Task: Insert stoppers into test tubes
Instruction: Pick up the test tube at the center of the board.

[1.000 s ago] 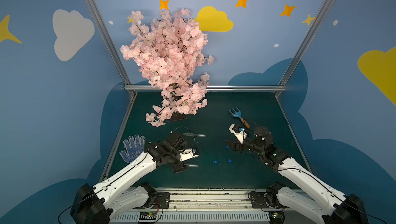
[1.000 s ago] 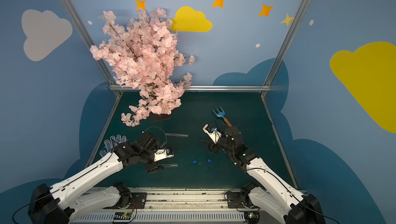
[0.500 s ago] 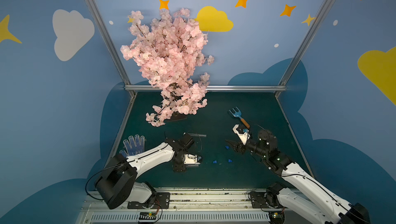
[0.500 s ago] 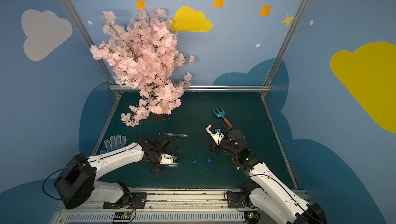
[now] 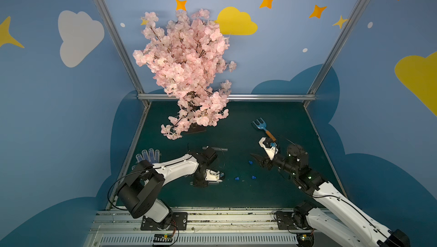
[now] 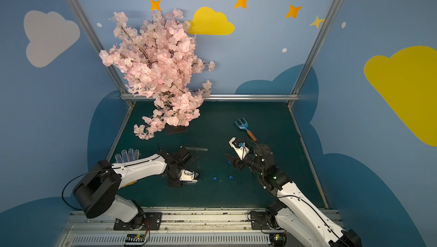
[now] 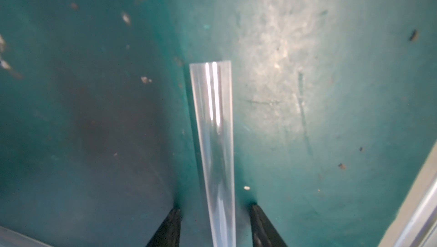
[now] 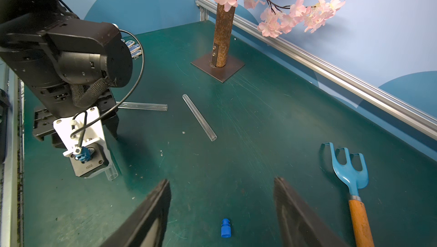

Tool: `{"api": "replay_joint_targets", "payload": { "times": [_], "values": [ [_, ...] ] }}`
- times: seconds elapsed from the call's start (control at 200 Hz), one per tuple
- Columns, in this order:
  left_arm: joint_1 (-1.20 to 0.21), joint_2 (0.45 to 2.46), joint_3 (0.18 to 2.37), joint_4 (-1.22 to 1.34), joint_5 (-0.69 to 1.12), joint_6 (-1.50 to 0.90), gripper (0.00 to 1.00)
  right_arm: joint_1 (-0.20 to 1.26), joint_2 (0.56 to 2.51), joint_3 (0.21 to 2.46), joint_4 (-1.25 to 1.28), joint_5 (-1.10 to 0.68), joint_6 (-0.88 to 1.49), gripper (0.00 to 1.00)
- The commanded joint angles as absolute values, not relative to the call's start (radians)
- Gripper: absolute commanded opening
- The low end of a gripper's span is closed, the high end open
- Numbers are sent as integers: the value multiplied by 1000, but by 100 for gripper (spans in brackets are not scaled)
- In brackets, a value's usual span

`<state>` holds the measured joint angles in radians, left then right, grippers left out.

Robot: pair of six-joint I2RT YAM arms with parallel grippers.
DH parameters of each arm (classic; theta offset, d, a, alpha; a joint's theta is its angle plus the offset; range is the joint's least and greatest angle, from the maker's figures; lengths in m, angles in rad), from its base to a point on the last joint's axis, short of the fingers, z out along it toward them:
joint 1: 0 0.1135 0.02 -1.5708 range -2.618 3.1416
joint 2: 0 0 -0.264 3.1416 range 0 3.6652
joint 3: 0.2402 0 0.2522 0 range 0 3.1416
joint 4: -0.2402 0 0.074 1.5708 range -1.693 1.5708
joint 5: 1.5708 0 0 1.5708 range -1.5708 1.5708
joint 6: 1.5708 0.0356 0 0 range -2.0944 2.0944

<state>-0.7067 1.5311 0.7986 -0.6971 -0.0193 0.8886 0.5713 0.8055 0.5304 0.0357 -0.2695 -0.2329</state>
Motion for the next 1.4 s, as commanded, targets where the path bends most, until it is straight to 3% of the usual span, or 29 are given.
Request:
{"api": "replay_joint_targets", "payload": {
  "times": [0.0, 0.17, 0.375, 0.691, 0.986, 1.262, 1.397],
  "values": [
    [-698, 1558, 801, -660, 7, 893, 40, 573, 806, 526, 20, -265, -241, 70],
    [-696, 1575, 820, -663, 9, 882, 26, 574, 802, 528, 9, -272, -243, 70],
    [-695, 1563, 838, -671, 6, 866, 16, 576, 802, 544, -3, -274, -181, 69],
    [-696, 1406, 835, -625, 89, 806, 3, 578, 834, 589, -162, -181, 512, 64],
    [-695, 1270, 825, -527, 184, 694, 3, 632, 1016, 642, -185, -459, 728, 75],
    [-695, 1243, 820, -468, 207, 675, 4, 755, 1150, 712, -98, -501, 797, 78],
    [-696, 1240, 836, -443, 227, 676, 4, 776, 1215, 736, -41, -522, 826, 74]
  ]
}}
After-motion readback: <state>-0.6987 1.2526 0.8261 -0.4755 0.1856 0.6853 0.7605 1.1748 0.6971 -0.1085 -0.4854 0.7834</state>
